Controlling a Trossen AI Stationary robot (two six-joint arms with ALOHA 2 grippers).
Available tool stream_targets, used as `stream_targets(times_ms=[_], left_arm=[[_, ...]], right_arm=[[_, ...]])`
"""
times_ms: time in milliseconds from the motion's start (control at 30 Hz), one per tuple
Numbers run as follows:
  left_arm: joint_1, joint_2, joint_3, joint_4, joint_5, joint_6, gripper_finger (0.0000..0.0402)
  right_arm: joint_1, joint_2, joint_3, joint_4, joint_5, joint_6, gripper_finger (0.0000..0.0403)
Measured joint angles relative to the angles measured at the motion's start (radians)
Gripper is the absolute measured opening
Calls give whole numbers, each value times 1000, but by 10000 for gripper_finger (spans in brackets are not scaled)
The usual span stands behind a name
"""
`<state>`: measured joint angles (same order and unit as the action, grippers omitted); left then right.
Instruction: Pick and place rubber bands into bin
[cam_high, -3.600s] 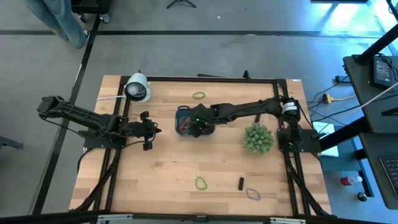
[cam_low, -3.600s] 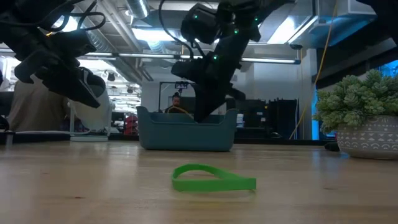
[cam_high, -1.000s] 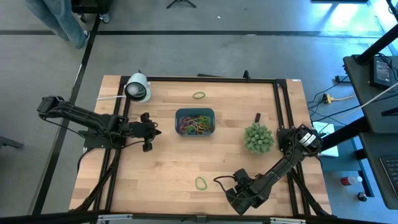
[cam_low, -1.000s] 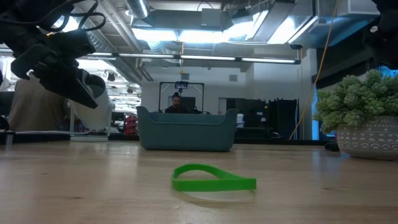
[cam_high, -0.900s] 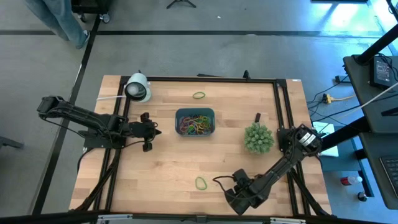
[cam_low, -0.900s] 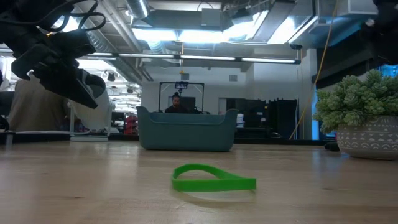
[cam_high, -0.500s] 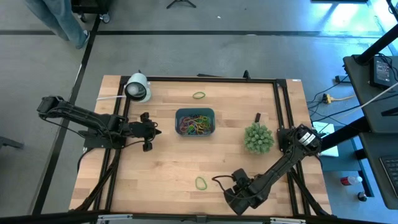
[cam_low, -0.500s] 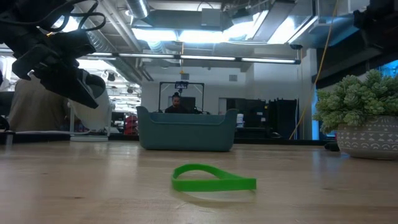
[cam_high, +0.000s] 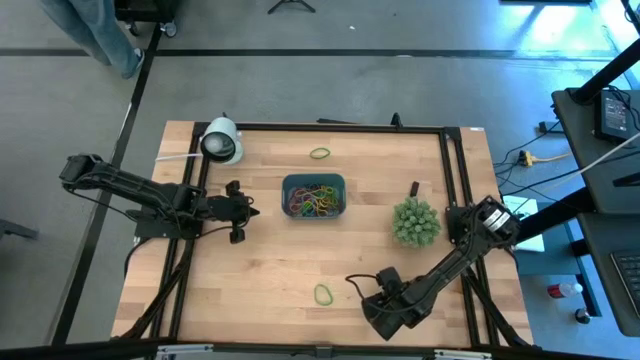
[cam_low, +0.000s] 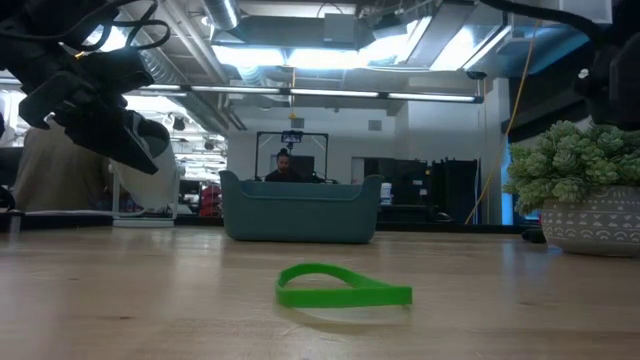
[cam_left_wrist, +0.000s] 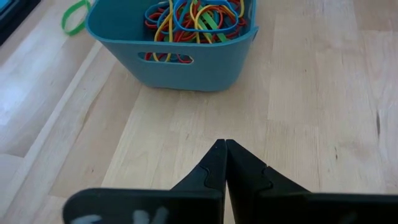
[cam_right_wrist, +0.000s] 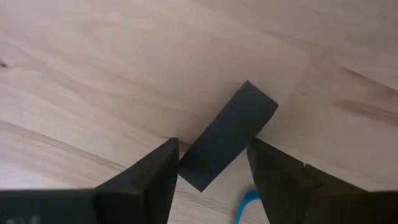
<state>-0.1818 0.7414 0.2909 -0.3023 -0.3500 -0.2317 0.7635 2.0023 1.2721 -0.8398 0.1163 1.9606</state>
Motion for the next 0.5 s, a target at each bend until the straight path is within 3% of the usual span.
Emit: stream_targets(times_ms=[100,267,500], left_arm=[[0,0,0,0,1,2,1],[0,0,0,0,1,10,3],[0,0,0,0,2,10,3]], right_arm=[[-16,2,7,-10,-14,-12,154],[-66,8,50,-37,-43,-149,26],[-196,14,234,-179,16,-414,26]])
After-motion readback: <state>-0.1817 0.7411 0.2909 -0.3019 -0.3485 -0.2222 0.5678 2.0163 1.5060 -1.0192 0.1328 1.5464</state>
